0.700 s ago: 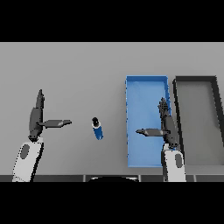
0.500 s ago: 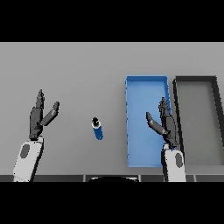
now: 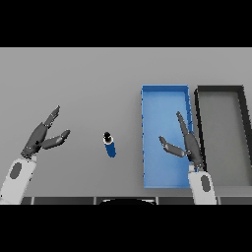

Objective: Pick up the blue pipe and place it into the blue bin.

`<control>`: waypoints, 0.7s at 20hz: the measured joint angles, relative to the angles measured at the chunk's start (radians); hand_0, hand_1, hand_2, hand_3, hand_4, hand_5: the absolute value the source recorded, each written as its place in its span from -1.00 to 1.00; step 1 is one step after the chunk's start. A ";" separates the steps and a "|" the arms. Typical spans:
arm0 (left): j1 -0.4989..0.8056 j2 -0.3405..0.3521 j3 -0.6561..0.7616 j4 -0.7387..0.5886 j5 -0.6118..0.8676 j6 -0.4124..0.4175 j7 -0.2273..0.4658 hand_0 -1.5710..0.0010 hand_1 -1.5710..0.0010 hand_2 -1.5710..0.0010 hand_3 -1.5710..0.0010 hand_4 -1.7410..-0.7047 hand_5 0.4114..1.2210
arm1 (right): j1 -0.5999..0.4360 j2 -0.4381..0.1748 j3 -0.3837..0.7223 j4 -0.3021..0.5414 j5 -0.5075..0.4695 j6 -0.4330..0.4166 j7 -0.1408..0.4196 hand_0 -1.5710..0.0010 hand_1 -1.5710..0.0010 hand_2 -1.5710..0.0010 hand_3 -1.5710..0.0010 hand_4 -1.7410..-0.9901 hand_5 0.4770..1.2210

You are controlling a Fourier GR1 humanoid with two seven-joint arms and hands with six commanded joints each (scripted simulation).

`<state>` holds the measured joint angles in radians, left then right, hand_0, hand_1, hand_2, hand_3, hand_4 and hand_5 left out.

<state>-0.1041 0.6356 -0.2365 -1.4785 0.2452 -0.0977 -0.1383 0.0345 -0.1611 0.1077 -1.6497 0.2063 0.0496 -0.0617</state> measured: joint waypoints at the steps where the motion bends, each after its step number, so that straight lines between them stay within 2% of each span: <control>1: 0.005 0.003 -0.008 -0.011 0.000 -0.014 -0.011 1.00 1.00 1.00 1.00 0.49 -0.57 | 0.000 0.002 0.005 -0.001 0.005 0.000 0.003 1.00 1.00 1.00 1.00 0.49 -0.72; 2: 0.027 0.011 -0.021 -0.035 0.004 -0.037 -0.026 1.00 1.00 1.00 1.00 0.47 -0.58 | 0.013 -0.010 -0.005 -0.014 -0.007 0.006 -0.013 1.00 1.00 1.00 1.00 0.48 -0.73; 5: 0.056 0.044 -0.066 -0.116 0.011 -0.100 -0.007 1.00 1.00 1.00 1.00 0.44 -0.66 | 0.011 0.008 0.005 -0.024 -0.014 0.008 0.008 1.00 1.00 1.00 1.00 0.42 -0.72; 6: 0.072 0.050 -0.090 -0.153 -0.001 -0.107 0.014 1.00 1.00 1.00 1.00 0.42 -0.71 | 0.009 0.005 0.001 -0.029 -0.020 0.008 0.007 1.00 1.00 1.00 1.00 0.40 -0.72; 9: 0.076 0.058 -0.157 -0.225 -0.027 -0.123 0.134 1.00 1.00 1.00 1.00 0.34 -0.82 | 0.001 0.019 0.003 -0.024 -0.028 0.009 0.020 1.00 1.00 1.00 1.00 0.37 -0.74; 11: 0.076 0.034 -0.202 -0.237 -0.055 -0.127 0.170 1.00 1.00 1.00 1.00 0.28 -0.85 | 0.011 0.005 -0.004 -0.025 -0.027 0.011 0.010 1.00 1.00 1.00 1.00 0.39 -0.74; 12: 0.075 0.022 -0.227 -0.233 -0.082 -0.134 0.161 1.00 1.00 1.00 1.00 0.27 -0.86 | 0.028 0.003 0.000 -0.037 -0.029 0.018 -0.009 1.00 1.00 1.00 1.00 0.41 -0.74; 14: 0.068 -0.007 -0.259 -0.235 -0.109 -0.137 0.141 1.00 1.00 1.00 1.00 0.22 -0.87 | 0.013 0.013 0.008 -0.040 -0.018 0.009 0.018 1.00 1.00 1.00 1.00 0.41 -0.75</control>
<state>-0.0360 0.6287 -0.4960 -1.7131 0.1359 -0.2351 0.0031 0.0476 -0.1479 0.1158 -1.6897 0.1888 0.0584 -0.0438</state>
